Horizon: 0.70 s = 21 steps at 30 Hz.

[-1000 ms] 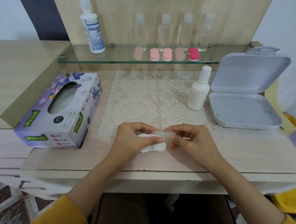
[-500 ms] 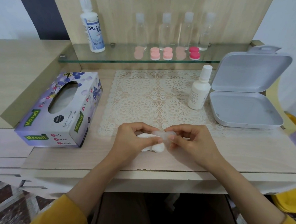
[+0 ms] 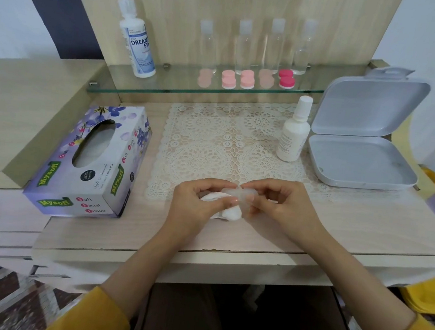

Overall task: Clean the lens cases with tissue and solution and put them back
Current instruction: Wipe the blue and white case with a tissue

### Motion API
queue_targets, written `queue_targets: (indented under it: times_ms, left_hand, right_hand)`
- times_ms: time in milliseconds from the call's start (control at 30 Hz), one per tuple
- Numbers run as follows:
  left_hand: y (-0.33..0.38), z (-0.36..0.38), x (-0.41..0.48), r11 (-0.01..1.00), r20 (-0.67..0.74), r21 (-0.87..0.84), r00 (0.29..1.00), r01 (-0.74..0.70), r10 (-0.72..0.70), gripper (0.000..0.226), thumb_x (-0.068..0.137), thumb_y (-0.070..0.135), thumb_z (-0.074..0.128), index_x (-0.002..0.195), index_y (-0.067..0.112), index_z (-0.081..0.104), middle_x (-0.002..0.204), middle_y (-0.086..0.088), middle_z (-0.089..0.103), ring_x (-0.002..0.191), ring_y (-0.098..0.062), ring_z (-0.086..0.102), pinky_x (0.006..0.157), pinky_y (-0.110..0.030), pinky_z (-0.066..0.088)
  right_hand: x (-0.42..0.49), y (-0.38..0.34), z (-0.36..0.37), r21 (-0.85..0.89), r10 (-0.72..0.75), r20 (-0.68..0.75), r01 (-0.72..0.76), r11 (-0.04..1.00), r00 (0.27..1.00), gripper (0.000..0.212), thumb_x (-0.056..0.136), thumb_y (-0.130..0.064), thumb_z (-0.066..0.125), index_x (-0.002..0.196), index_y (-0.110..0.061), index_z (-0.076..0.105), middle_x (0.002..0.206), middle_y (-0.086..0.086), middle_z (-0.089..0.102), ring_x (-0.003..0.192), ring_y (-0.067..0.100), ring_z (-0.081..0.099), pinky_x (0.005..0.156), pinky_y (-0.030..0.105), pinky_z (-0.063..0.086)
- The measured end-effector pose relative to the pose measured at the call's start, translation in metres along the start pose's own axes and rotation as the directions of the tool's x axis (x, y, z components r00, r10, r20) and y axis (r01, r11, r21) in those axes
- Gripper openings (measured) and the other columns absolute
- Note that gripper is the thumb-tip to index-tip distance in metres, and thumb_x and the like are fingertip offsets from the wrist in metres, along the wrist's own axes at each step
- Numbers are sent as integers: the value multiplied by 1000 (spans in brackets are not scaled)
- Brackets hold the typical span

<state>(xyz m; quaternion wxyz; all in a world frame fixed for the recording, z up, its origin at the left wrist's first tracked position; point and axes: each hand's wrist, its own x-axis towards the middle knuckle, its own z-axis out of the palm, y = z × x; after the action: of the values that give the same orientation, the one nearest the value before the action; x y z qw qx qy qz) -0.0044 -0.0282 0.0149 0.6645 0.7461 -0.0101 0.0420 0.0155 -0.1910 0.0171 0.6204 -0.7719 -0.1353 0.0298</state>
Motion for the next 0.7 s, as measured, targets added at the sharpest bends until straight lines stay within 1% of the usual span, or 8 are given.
queue_targets:
  times_ms: [67,133,200,300,400,500,600,700]
  left_hand:
    - [-1,0,2,1000,-62,-3,998,-4,4,21,66,3,77,79,19,71,74,6,67,73,-3,63,62,-16,49]
    - [1,1,4,999,-82,-34,997,2,-5,21,66,6,78,77,21,71,74,5,68,75,-7,64,67,-18,51]
    - [5,2,4,995,-49,-102,999,12,-17,16,69,7,73,80,17,69,71,9,69,73,-4,65,62,-15,50]
    - [8,2,4,985,-34,-169,999,32,-38,13,76,15,65,88,11,69,74,6,71,74,-4,66,60,-14,51]
    - [6,-4,7,976,-64,-212,996,43,-57,15,77,12,64,91,10,68,77,2,72,76,-10,68,68,-18,53]
    - [5,-11,10,977,-77,-211,995,39,-56,19,77,8,64,96,11,67,79,0,73,77,-16,70,74,-21,54]
    - [6,-13,10,988,-74,-154,997,15,-26,21,77,8,66,97,14,67,77,-1,71,73,-12,69,72,-18,53]
    - [8,-8,8,993,-73,-117,997,9,-17,21,77,5,67,94,16,66,75,-3,69,70,-11,67,69,-18,53]
  right_hand:
    - [-2,-2,4,42,107,-19,-106,993,994,42,59,-17,82,97,-13,66,76,2,65,60,20,60,62,27,52]
    - [-4,-4,9,70,201,-9,-200,977,979,50,46,-29,84,87,-9,64,74,7,66,52,22,61,52,28,51]
    - [-4,-5,13,119,208,-15,-205,971,978,31,55,-18,84,73,-5,63,66,13,64,45,19,58,45,24,47]
    - [-3,-5,14,120,152,-63,-144,982,986,14,69,-6,76,64,-3,63,61,13,60,49,12,53,50,18,42]
    - [-5,-5,8,129,104,-73,-94,987,992,19,72,3,70,61,-7,58,68,15,59,62,17,50,60,25,39]
    - [-4,-1,-4,143,89,-109,-73,987,990,22,71,4,69,64,-12,55,69,12,59,64,18,52,60,27,40]
    - [-2,0,-17,117,87,-128,-72,990,988,22,74,-1,71,67,-17,59,69,3,61,65,13,54,61,22,41]
    - [0,-3,-23,90,49,-117,-38,995,992,23,75,-7,71,60,-23,66,64,-8,63,64,12,54,63,25,40]
